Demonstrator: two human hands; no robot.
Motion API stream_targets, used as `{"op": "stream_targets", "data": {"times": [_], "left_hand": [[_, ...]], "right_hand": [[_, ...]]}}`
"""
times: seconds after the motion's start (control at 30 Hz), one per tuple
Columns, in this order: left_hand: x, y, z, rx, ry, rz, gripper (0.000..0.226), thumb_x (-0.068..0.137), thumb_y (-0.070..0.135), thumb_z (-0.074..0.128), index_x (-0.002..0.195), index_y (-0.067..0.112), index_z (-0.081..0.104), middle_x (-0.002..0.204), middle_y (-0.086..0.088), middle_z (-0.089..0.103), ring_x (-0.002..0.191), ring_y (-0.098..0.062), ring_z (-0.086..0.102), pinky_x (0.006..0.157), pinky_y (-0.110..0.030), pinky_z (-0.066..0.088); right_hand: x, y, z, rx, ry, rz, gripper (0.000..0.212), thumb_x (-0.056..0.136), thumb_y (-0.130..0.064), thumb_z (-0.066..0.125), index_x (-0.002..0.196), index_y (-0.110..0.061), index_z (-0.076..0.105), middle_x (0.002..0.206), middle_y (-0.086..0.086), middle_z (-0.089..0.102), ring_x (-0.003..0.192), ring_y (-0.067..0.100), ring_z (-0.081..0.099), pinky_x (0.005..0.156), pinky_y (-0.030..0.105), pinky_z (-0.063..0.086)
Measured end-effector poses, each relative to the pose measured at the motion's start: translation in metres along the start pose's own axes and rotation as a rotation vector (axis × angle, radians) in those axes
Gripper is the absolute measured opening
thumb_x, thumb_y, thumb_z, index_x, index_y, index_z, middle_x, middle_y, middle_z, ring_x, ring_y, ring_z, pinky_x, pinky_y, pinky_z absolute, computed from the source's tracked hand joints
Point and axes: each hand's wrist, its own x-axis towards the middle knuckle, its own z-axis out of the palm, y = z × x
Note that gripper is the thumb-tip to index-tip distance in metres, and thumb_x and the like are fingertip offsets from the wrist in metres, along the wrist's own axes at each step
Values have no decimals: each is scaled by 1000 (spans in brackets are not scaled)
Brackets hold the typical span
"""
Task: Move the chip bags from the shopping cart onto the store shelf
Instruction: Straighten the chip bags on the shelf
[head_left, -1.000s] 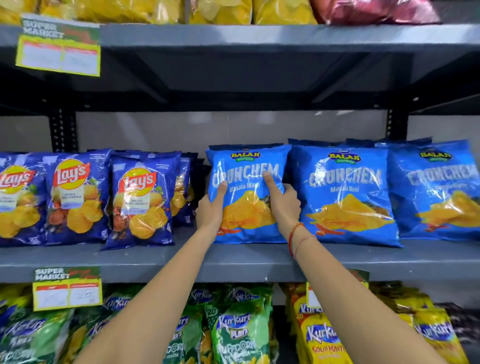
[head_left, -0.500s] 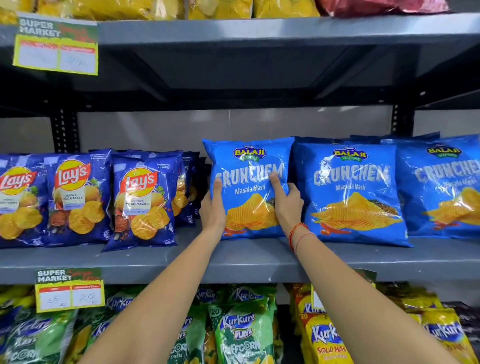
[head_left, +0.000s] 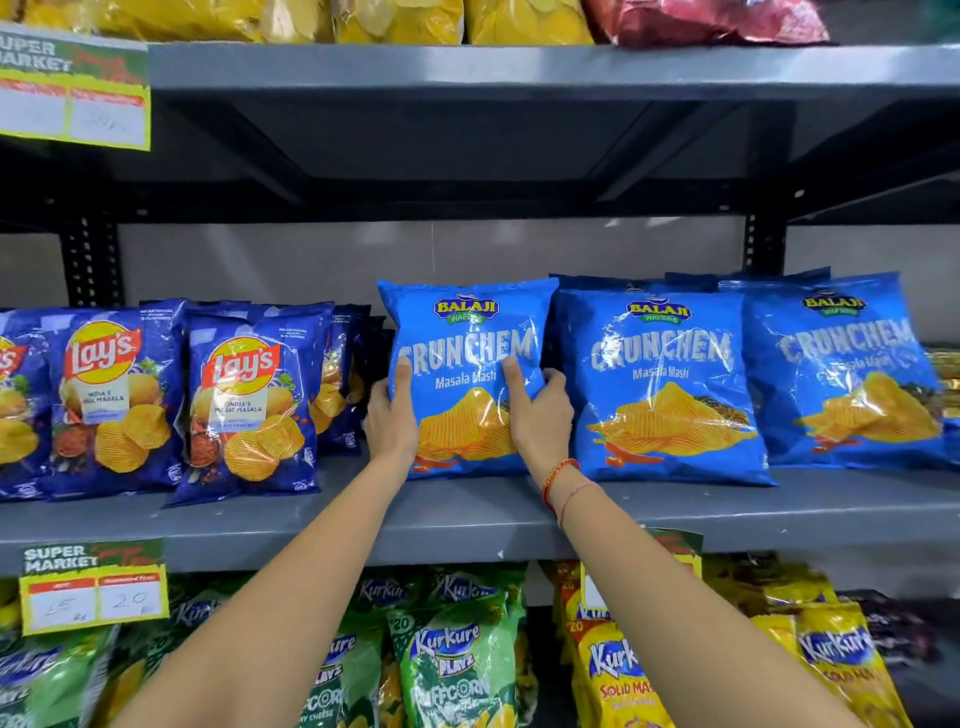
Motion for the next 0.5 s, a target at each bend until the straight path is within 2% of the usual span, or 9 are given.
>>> {"op": "stream_targets", "data": {"times": [0.07, 0.13, 0.2, 0.3, 0.37, 0.43, 0.5], "left_hand": [[-5, 4, 2, 99, 154, 165, 56, 90, 57, 39, 128, 17, 44, 134, -11, 48, 123, -28, 44, 104, -46, 36], [-15, 15, 8, 158, 286, 366, 50, 93, 47, 42, 131, 14, 42, 137, -11, 43, 127, -27, 39, 102, -44, 32], [-27, 29, 20, 183, 310, 551, 48, 93, 42, 42, 129, 11, 43, 134, -13, 44, 126, -26, 38, 103, -39, 31], [-49, 48, 48, 184, 155, 776, 48, 91, 39, 41, 126, 6, 46, 131, -15, 45, 125, -24, 40, 106, -31, 29], [-63, 57, 71, 182, 12, 855, 45, 91, 36, 43, 124, 5, 47, 127, -14, 48, 121, -21, 42, 105, -18, 27], [-74, 60, 95, 182, -111, 830, 43, 92, 32, 49, 125, 5, 47, 127, -13, 49, 120, -18, 42, 101, -10, 24], [-82, 58, 117, 191, -215, 724, 47, 93, 29, 52, 132, 6, 41, 134, -13, 45, 126, -22, 40, 104, -19, 26]], "right_hand": [[-8, -6, -6, -96, 38, -124, 74, 91, -54, 48, 144, -5, 30, 142, 15, 45, 133, 30, 39, 106, 40, 35], [-13, -11, -17, -194, 93, -253, 71, 92, -54, 46, 145, -9, 31, 142, 12, 44, 132, 28, 38, 104, 41, 36], [-13, -16, -34, -239, 158, -333, 65, 92, -54, 45, 141, -11, 37, 138, 10, 48, 127, 27, 42, 100, 40, 39], [-2, -15, -68, -280, 265, -403, 56, 93, -48, 48, 134, -10, 46, 129, 9, 53, 119, 26, 47, 96, 36, 40], [10, -9, -94, -318, 349, -413, 51, 93, -44, 50, 130, -9, 49, 127, 11, 54, 117, 28, 47, 96, 35, 36], [22, 0, -119, -361, 448, -380, 49, 93, -42, 52, 127, -7, 51, 125, 15, 54, 115, 33, 47, 94, 36, 34], [33, 8, -141, -410, 511, -300, 51, 92, -43, 53, 128, -7, 50, 127, 17, 53, 115, 36, 47, 92, 42, 36]]}}
